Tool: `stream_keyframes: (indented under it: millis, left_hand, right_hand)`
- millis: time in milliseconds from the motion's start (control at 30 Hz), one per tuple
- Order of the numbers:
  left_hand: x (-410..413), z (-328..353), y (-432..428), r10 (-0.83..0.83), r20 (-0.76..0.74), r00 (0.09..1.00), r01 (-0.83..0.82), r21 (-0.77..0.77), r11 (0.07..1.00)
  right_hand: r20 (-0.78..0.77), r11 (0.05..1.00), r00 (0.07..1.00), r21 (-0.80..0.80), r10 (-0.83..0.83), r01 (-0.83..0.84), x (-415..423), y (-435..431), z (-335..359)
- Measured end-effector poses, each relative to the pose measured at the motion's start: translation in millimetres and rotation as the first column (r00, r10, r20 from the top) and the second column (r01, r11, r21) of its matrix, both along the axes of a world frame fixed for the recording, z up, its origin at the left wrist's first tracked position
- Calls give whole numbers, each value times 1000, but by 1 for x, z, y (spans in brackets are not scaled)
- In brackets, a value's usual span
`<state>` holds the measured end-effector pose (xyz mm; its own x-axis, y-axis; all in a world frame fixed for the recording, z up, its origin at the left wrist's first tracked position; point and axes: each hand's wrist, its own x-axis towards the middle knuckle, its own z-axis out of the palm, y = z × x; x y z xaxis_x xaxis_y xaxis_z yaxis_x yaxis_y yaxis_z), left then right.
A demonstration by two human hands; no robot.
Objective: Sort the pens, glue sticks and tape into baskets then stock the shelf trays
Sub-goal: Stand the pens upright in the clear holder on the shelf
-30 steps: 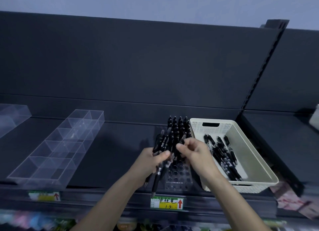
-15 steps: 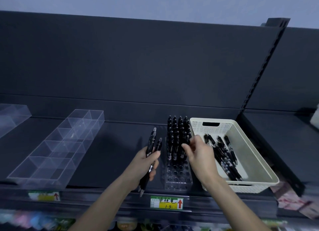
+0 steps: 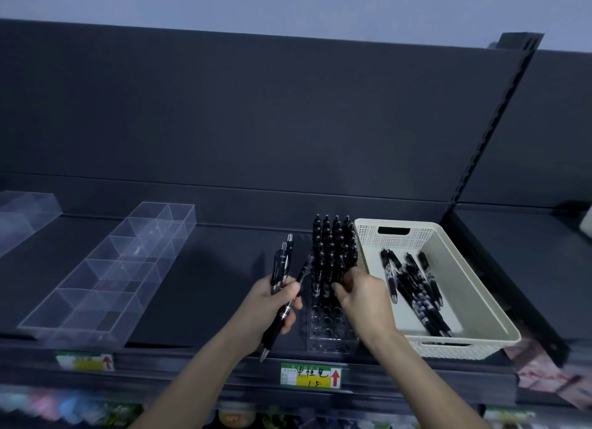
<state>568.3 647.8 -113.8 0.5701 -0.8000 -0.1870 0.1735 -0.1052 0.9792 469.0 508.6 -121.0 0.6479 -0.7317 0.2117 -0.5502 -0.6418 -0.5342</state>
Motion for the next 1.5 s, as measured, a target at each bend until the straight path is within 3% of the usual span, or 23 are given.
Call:
stream_keyframes:
  millis: [433, 567, 667, 733, 833, 1000, 1067, 1300, 1500]
  left_hand:
    - [-8, 5, 3, 12, 48, 999, -11, -17, 1000]
    - [-7, 5, 1, -2, 69, 998, 3, -6, 1000]
    - [-11, 7, -6, -43, 119, 992, 44, -4, 999]
    - [-17, 9, -12, -78, 149, 986, 79, 0, 997]
    - [-22, 10, -18, -98, 139, 985, 96, 23, 995]
    - [-12, 6, -10, -89, 302, 949, 43, 155, 987]
    - [-10, 1, -6, -80, 275, 958, 34, 169, 985]
    - [-7, -3, -1, -16, 35, 999, 12, 117, 993]
    - [-8, -6, 6, -46, 183, 982, 32, 81, 996]
  right_hand:
    - [-71, 999, 997, 43, 9, -6, -4, 0, 4]
    - [90, 997, 996, 70, 11, -18, -17, 3, 18]
    - [252, 962, 963, 226, 92, -151, -22, 15, 34]
    - [274, 915, 952, 333, 138, -229, -21, 21, 37]
    - [312, 883, 947, 420, 77, -211, -24, 16, 33]
    - [389, 961, 918, 276, -81, -32, -38, -15, 41]
    - [378, 979, 921, 201, -89, 12, -38, -23, 44]
    - [157, 999, 987, -29, 25, -20, -23, -24, 17]
    - [-16, 992, 1000, -126, -6, 4, -14, -18, 11]
